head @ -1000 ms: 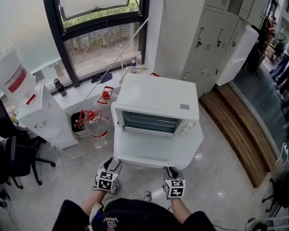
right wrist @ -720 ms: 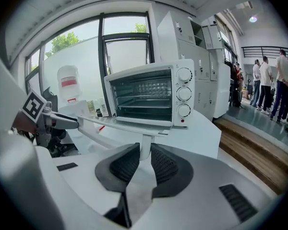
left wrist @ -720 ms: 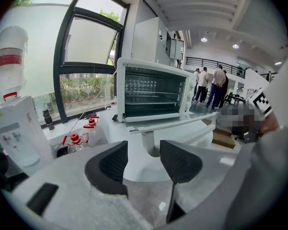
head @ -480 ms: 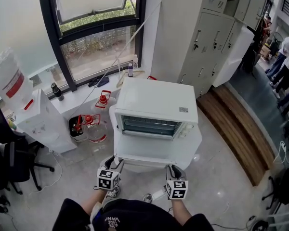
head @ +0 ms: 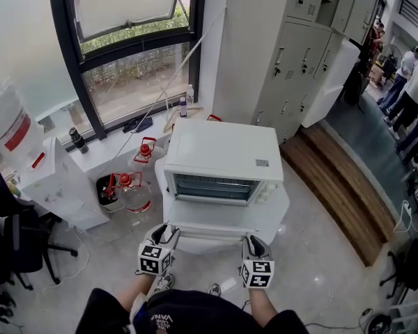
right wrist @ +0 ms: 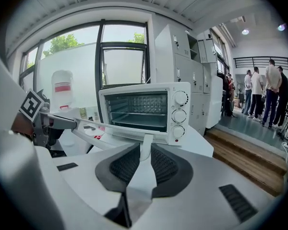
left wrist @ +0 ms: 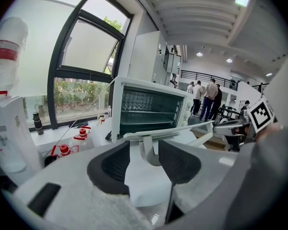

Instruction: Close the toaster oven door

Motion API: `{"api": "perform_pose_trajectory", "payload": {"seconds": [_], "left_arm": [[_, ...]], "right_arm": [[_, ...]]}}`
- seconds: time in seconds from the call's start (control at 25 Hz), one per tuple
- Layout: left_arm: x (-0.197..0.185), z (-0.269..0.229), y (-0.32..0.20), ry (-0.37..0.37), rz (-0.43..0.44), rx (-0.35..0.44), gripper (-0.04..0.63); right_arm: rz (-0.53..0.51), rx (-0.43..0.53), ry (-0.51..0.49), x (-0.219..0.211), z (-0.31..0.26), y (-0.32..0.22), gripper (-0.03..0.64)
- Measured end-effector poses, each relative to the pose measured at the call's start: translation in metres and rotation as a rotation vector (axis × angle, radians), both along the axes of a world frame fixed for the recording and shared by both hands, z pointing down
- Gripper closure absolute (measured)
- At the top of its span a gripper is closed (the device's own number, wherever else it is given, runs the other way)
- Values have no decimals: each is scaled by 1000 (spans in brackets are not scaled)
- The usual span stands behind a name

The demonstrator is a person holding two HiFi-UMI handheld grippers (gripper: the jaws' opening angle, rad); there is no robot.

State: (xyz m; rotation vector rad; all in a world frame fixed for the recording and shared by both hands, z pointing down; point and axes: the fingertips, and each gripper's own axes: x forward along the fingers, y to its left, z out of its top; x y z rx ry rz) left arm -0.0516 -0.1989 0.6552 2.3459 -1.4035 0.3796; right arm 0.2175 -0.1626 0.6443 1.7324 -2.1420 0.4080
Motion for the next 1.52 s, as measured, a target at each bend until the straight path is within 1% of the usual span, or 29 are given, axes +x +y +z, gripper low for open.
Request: {"api": "perform_pose_trajectory", "payload": {"seconds": [0.16, 0.32, 0.52, 0.68, 0.88, 1.2, 1.52], "left_arm": [[1, -8, -7, -5, 14, 3, 397], [5, -14, -11, -15, 22, 13, 430], [6, -19, -15, -15, 28, 21, 440], [8, -25, -19, -6, 38, 31, 463], [9, -34, -27, 6, 40, 42, 463], [10, -51, -46, -18, 39, 76, 463], [12, -68, -66, -9, 31, 89, 465]], "right_arm": [[10, 9, 19, 0, -8, -6, 541], [15, 23, 28, 0, -14, -10, 543], [19, 40, 27, 0, -19, -14, 545], [24, 51, 30, -1, -25, -19, 546], [26, 69, 41, 0, -35, -27, 549], [26, 114, 80, -1, -52, -45, 552], [25, 143, 107, -1, -70, -65, 560]]}}
